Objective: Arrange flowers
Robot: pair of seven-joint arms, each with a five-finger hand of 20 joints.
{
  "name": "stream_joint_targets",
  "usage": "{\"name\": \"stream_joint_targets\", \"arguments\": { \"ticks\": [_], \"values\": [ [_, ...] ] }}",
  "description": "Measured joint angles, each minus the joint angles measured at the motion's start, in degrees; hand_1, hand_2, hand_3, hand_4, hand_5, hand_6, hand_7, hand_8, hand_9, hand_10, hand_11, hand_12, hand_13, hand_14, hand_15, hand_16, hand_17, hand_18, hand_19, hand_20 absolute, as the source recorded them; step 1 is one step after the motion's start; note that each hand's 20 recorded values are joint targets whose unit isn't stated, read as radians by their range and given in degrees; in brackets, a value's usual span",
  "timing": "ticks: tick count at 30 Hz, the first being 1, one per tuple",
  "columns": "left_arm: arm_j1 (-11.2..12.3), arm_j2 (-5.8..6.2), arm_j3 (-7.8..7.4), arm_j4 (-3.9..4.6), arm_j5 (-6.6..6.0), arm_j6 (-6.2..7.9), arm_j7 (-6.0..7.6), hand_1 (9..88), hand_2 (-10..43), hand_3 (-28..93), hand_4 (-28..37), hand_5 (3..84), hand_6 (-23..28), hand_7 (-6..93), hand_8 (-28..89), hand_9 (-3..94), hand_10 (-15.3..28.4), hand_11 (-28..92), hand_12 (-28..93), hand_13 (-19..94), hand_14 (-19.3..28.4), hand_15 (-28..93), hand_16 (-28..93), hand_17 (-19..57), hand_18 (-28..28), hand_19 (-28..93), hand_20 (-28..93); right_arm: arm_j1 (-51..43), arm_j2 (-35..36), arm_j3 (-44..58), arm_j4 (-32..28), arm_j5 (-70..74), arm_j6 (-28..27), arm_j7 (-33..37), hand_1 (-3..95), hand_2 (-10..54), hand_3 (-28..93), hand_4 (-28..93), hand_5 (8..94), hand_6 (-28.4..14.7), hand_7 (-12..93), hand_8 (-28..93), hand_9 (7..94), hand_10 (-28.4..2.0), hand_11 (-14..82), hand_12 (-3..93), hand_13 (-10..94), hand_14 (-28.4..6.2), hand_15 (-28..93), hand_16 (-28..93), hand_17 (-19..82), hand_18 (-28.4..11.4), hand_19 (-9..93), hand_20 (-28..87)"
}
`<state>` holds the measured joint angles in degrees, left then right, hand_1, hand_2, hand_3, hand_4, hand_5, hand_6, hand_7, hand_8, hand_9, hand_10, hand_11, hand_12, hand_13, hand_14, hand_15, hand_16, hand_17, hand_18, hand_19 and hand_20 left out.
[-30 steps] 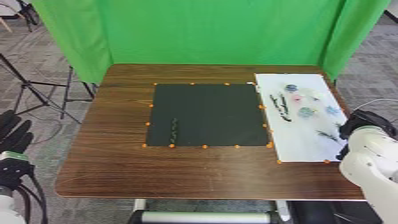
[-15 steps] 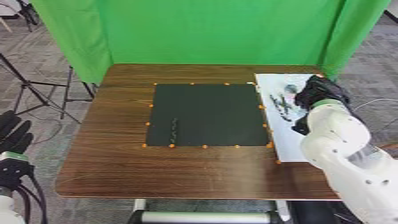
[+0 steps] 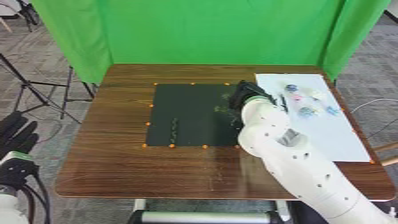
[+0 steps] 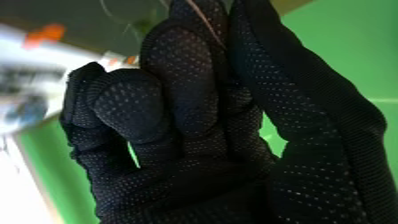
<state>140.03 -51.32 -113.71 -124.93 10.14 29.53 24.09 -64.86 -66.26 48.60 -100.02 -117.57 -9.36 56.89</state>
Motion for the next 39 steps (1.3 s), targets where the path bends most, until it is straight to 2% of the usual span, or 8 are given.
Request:
{"name": "stream_joint_targets", "arguments": {
  "ticks": [4, 8, 16, 21, 32, 39],
  "values": [
    [-1.6, 0.73, 0.9, 0.44, 0.48, 0.26, -0.82, 21.2, 14.5, 71, -28.3, 41.1, 9.3, 23.7, -13, 31.9, 15.4, 29, 10, 21, 16.1, 49, -11, -6.9, 13.5, 34, 9, 0.1, -4.2, -1.6, 3.0, 0.8, 1.9, 1.9, 53.8, -9.5, 71, -25, 80.2, -2.2, 35, 23, 87.8, -11.0, 41.0, 44.6, 76, -13.4, 66, 41, 32, -28.4, 76, 46],
    [-2.5, 1.5, 1.09, 0.51, 0.91, 0.38, -1.76, 21.2, 14.5, 71, -28.3, 41.1, 9.3, 23.7, -13, 31.9, 15.4, 29, 10, 21, 16.1, 49, -11, -6.9, 13.5, 34, 9, -0.1, -6.7, -2.6, 4.6, 1.0, 2.1, 3.9, 53.7, -9.5, 71, -25, 80.2, -2.2, 35, 23, 87.8, -11.0, 41.0, 44.6, 76, -13.3, 66, 41, 32, -28.4, 76, 46],
    [-3.0, 2.8, 1.1, 0.63, 1.77, 0.54, -3.26, 21.2, 14.5, 71, -28.3, 41.1, 9.2, 23.8, -13, 31.8, 15.3, 29, 10, 21, 16.1, 49, -11, -6.9, 13.4, 34, 9, -0.6, -7.8, -5.9, 5.1, -1.7, 3.9, 5.2, 53.5, -9.5, 71, -25, 80.2, -2.3, 35, 22, 88.0, -10.9, 41.0, 44.4, 76, -13.2, 66, 41, 32, -28.4, 77, 46],
    [-4.3, 3.58, 2.11, 1.23, 2.3, 0.67, -4.1, 21.1, 14.5, 71, -28.3, 41.0, 9.2, 23.7, -13, 31.8, 15.4, 29, 10, 21, 16.0, 49, -11, -7.0, 13.5, 34, 9, -1.0, -8.7, -6.3, 6.0, -1.9, 4.4, 5.7, 52.9, -9.5, 71, -25, 80.4, -2.5, 35, 22, 88.3, -11.3, 41.0, 43.3, 76, -13.2, 66, 41, 33, -28.4, 77, 47],
    [-5.4, 4.36, 2.77, 1.38, 2.71, 0.86, -4.87, 21.1, 14.6, 71, -28.3, 40.9, 9.2, 23.7, -13, 31.7, 15.3, 29, 10, 21, 16.0, 49, -11, -7.0, 13.5, 34, 9, -1.9, -10.1, -7.0, 5.8, -2.4, 4.5, 5.8, 53.8, -9.5, 71, -26, 80.7, -2.3, 35, 23, 88.5, -11.2, 41.8, 41.1, 78, -12.7, 65, 41, 34, -28.4, 77, 47],
    [-6.4, 4.69, 3.58, 1.82, 3.06, 0.88, -5.65, 21.2, 14.6, 71, -28.3, 40.9, 9.2, 23.8, -13, 31.6, 15.3, 29, 10, 21, 15.9, 48, -11, -7.1, 13.5, 34, 9, -3.0, -11.2, -7.0, 5.2, -2.8, 6.8, 5.8, 53.9, -9.5, 71, -27, 80.7, -2.2, 35, 23, 88.8, -11.1, 42.1, 40.0, 78, -12.5, 65, 41, 34, -28.4, 77, 47]
  ]
}}
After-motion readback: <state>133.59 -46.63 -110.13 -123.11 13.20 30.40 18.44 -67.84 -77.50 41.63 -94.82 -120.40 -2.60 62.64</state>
